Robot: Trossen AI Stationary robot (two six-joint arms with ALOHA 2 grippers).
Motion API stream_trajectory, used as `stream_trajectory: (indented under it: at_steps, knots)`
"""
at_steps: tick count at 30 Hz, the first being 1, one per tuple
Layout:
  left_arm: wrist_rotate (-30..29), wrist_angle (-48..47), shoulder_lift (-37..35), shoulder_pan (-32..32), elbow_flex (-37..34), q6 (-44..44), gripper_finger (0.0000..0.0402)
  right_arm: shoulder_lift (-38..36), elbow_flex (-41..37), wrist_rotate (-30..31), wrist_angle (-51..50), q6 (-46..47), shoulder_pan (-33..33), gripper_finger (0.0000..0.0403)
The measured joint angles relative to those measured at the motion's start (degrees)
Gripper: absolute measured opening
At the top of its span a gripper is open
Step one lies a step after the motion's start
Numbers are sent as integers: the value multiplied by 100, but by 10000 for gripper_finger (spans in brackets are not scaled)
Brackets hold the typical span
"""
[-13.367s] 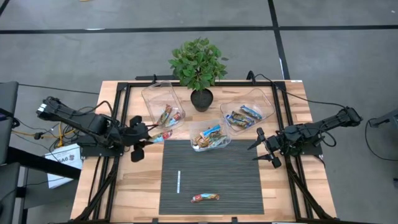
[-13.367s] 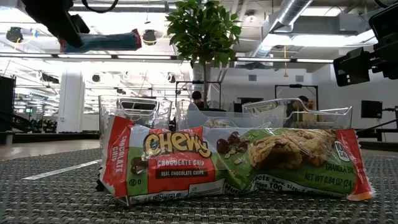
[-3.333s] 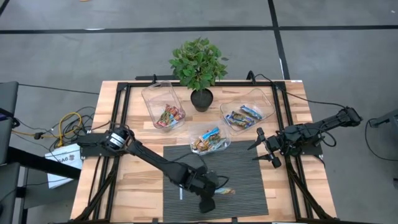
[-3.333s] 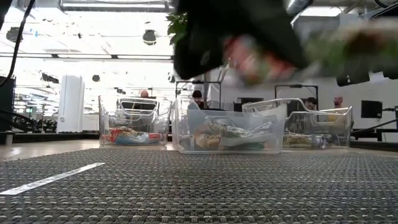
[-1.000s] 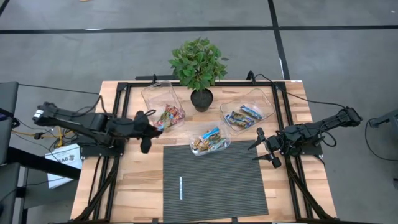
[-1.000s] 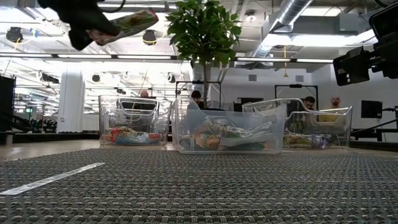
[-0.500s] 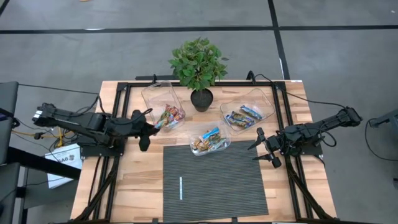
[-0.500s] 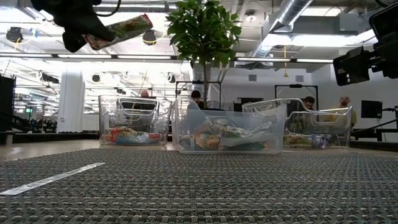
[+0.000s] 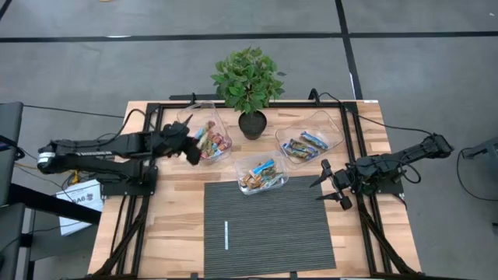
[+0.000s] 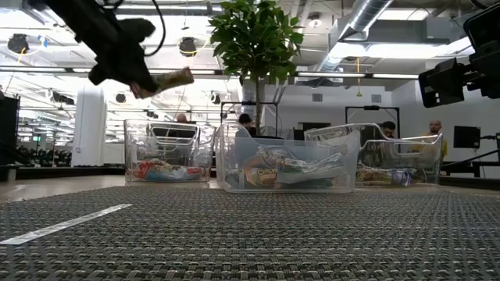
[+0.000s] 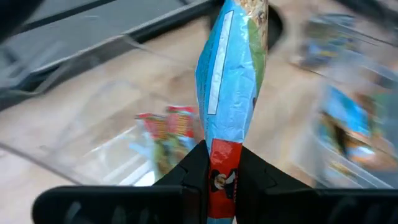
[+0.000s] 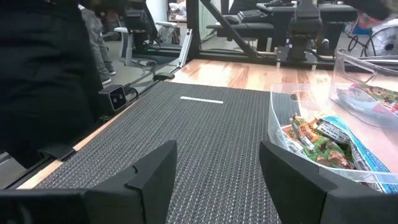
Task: Pick and place Granola Bars by type
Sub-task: Put the red granola bar into the left transparent bin
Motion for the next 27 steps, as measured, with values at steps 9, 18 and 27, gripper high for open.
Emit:
stream_trajectory:
  at_steps: [9, 18, 27]
  knots:
    - [-1, 47, 536, 1463, 384, 343, 38, 0, -1, 2, 0, 0, 1, 221]
    - [-7, 114, 898, 1794, 538, 413, 38, 1, -1, 1, 0, 0, 1, 221]
    - [60, 140, 1273, 1833, 542, 389, 38, -1, -2, 0, 0, 0, 0, 221]
